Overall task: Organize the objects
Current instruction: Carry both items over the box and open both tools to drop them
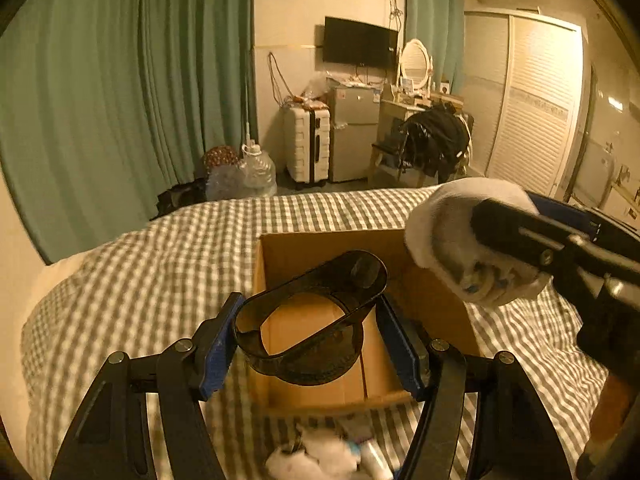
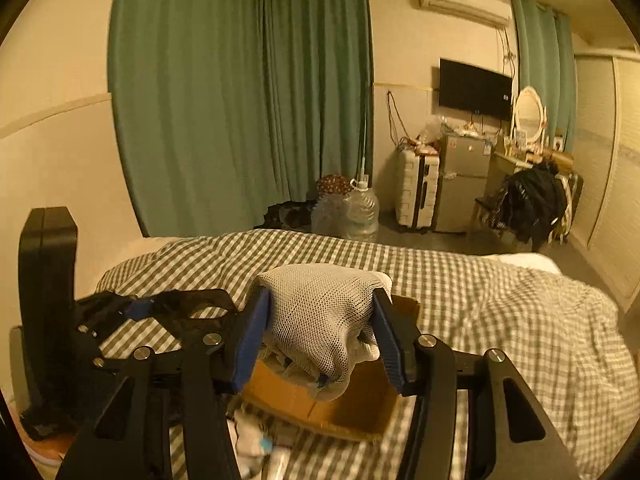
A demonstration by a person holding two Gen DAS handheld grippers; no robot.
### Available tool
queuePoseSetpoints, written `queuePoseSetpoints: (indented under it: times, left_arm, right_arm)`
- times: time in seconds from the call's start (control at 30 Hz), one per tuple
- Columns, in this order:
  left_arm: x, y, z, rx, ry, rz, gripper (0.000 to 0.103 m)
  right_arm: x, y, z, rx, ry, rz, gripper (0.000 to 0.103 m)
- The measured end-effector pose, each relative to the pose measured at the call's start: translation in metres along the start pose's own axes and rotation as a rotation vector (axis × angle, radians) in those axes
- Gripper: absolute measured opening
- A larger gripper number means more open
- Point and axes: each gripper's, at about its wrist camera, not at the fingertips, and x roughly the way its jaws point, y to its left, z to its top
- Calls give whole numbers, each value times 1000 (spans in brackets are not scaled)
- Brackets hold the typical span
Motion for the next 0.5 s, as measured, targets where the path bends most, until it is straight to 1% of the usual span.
queuePoseSetpoints:
  times: [0.13,0.27,0.4,0.5]
  left_arm:
    - [38,-3,-6,24,30,-10,69]
    - [67,-5,-17,28,57,-24,69]
    - [88,-6,-29,47,104,-31,69]
    - [93,-7,-29,46,110,-42,69]
  right_arm:
    - [51,-14,-10,13,52,11,51]
    - [90,-26,-26,17,115,20,51]
    - [114,-37,-40,32,154,25,51]
    - [118,-44,-47,83,176,59,54]
